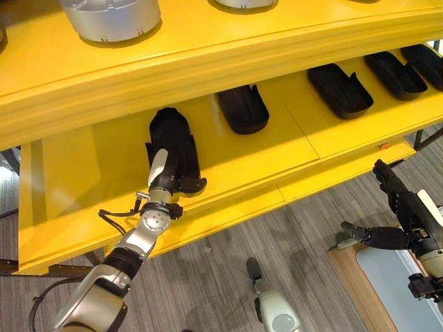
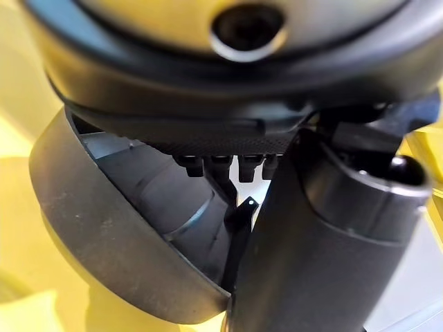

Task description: Move parts from the plastic box to the shelf.

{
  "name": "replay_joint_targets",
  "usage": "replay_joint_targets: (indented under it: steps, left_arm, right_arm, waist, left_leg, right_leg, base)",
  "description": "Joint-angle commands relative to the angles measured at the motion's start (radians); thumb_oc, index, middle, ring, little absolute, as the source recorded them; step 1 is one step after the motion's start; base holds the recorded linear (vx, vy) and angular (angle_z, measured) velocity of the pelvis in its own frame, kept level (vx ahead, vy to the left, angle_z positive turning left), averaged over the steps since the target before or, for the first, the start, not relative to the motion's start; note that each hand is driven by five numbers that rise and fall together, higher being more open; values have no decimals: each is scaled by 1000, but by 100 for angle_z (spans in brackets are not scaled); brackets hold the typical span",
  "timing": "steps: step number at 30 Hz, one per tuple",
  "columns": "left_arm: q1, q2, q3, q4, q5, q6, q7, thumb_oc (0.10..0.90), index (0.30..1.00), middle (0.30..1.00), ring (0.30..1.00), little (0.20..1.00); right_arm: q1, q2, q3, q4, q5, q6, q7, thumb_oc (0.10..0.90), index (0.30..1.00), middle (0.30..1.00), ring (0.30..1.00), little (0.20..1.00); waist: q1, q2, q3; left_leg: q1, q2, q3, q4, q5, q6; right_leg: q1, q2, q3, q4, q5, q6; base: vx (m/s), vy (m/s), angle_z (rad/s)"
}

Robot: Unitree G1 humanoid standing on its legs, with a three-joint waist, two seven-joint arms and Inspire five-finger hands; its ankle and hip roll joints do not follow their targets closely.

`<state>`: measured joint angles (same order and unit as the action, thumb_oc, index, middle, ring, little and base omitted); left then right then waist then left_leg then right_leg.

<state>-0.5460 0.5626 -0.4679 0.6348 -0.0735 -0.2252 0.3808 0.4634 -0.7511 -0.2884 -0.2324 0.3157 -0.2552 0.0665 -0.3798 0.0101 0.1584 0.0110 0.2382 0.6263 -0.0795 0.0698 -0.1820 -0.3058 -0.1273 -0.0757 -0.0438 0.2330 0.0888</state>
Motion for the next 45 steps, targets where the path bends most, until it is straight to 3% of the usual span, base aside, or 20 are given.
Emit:
replay_joint_targets:
  steps: [1,6,17,45]
  left_arm:
    - [-170,17,103,-8,6,-71,28,900,1000,1000,1000,1000]
    - [-188,20,98,55,41,-53,34,900,1000,1000,1000,1000]
    - [-245,-33,143,219,-68,-28,41,900,1000,1000,1000,1000]
    - [-292,-115,226,280,-267,-46,94,900,1000,1000,1000,1000]
  right_arm:
    - [-34,-51,-76,-124,14,-96,-8,900,1000,1000,1000,1000]
    - [-32,-55,-72,-121,12,-92,-6,900,1000,1000,1000,1000]
    - [-28,-64,-57,-116,18,-83,-4,900,1000,1000,1000,1000]
    - [-47,-88,-5,-109,7,-72,-29,900,1000,1000,1000,1000]
  waist:
    - [-11,13,-25]
    - [-11,12,-25]
    - [-28,3,-25]
    - [-38,-24,-19]
  left_leg:
    - [-4,175,-16,4,161,-80]
    - [-3,175,-11,5,162,-80]
    - [-1,180,4,7,165,-80]
    - [-8,182,13,18,159,-80]
  right_leg:
    - [-13,-68,75,97,-59,109]
    - [-16,-67,79,98,-58,109]
    - [-36,-58,92,106,-55,107]
    - [-61,-48,106,112,-50,102]
  base:
    - [-5,11,-3]
    - [-1,1,-1]
    - [-5,0,-2]
    - [-1,-2,-2]
